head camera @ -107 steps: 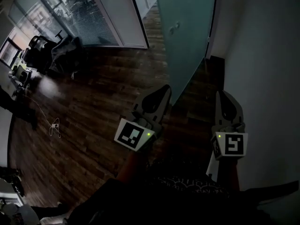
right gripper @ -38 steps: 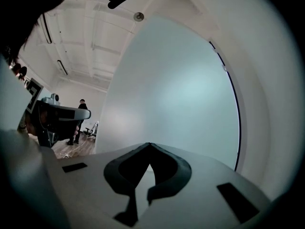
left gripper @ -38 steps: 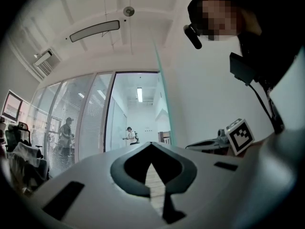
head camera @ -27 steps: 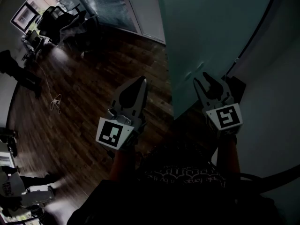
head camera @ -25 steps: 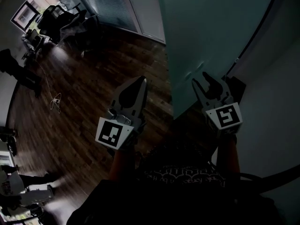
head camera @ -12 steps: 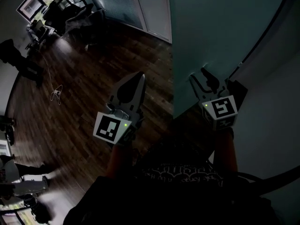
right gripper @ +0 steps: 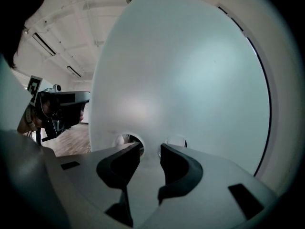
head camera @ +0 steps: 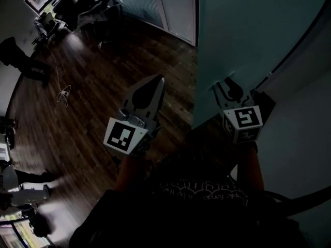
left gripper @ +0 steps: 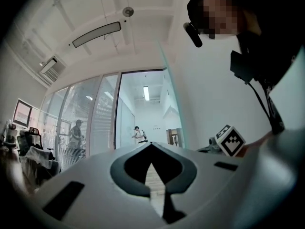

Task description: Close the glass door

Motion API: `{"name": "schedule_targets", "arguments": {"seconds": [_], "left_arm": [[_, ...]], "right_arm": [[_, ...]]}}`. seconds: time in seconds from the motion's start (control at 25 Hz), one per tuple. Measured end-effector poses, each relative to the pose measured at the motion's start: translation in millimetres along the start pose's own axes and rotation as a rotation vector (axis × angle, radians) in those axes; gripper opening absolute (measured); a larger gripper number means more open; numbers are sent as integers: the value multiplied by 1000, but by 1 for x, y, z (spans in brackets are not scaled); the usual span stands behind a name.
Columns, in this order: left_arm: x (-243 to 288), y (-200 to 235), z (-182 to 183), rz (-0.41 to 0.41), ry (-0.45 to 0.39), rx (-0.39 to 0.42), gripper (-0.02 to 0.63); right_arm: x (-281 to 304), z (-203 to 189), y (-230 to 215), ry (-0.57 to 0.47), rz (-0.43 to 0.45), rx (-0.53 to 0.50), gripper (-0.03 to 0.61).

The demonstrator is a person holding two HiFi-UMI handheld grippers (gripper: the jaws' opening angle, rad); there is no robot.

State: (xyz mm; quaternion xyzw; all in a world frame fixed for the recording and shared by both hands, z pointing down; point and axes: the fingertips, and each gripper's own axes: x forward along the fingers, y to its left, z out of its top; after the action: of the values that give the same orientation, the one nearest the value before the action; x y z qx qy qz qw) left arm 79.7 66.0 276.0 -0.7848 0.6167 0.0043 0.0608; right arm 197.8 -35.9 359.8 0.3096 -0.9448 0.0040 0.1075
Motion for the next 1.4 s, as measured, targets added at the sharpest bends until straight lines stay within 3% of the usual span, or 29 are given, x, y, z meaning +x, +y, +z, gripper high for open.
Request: {"name": "schedule_targets", "arguments": {"seconds": [0.16, 0.84, 1.4], "left_arm": [[4, -5, -6, -26, 37, 42, 2], [-3, 29, -2, 61, 1, -2, 2], [1, 43, -22, 16, -16, -23, 2]], "right_arm": [[1, 2, -2, -6, -20, -3, 135], [28, 10, 1, -23, -49, 18, 127], [49, 4, 2, -37, -104, 57, 124]]}}
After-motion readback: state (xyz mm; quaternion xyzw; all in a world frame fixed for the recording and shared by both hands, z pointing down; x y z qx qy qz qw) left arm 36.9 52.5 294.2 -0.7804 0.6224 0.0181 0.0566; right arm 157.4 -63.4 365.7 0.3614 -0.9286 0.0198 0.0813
